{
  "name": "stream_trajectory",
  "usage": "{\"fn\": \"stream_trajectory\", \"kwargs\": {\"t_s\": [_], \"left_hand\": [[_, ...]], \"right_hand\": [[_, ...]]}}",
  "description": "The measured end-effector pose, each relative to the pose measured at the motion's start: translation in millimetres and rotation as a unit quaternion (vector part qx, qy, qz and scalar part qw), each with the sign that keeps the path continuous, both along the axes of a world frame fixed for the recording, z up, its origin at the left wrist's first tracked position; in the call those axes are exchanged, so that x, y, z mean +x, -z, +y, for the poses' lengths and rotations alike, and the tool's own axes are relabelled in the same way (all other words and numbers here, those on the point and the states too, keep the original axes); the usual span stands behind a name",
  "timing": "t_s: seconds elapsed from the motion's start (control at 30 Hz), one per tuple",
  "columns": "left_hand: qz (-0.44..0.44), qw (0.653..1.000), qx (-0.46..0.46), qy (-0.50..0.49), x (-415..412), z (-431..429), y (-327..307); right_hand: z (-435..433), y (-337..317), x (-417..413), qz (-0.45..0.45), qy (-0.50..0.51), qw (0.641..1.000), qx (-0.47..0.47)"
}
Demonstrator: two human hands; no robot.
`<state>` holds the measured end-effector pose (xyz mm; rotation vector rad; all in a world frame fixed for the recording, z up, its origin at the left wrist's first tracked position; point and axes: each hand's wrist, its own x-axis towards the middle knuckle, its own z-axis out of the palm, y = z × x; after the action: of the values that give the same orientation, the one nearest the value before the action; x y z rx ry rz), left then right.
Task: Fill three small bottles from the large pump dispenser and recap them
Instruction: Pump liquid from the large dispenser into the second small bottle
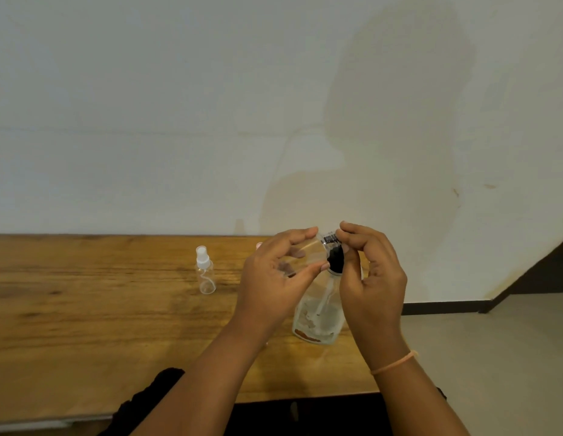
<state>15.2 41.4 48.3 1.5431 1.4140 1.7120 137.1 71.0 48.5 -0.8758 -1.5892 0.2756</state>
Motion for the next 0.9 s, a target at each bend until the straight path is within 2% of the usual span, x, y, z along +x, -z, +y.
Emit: {"fn": "stream_trajectory", "kwargs": {"t_s": [0.27,0.47,0.63,0.9], "left_hand": [[0.001,1.000,-0.025,0.000,-0.6,3.1,5.1],[-0.001,1.000,-0.003,-0.003,0.5,2.5,1.2],[0.005,1.000,0.010,-0.002,0.6,1.4,1.8],[0.009,1.000,-0.012,-0.005,-0.3,3.1,7.5]], "right_hand": [[5.7,14.0,-1.1,-0.040,0.024,0.999,0.014],[4.4,1.9,-0.5,-0.008,0.004,1.000,0.010],[4.2,2.2,7.7,-0.067,0.027,0.997,0.020],[5.0,11.4,1.8,-0.050,0.032,0.998,0.014]]}}
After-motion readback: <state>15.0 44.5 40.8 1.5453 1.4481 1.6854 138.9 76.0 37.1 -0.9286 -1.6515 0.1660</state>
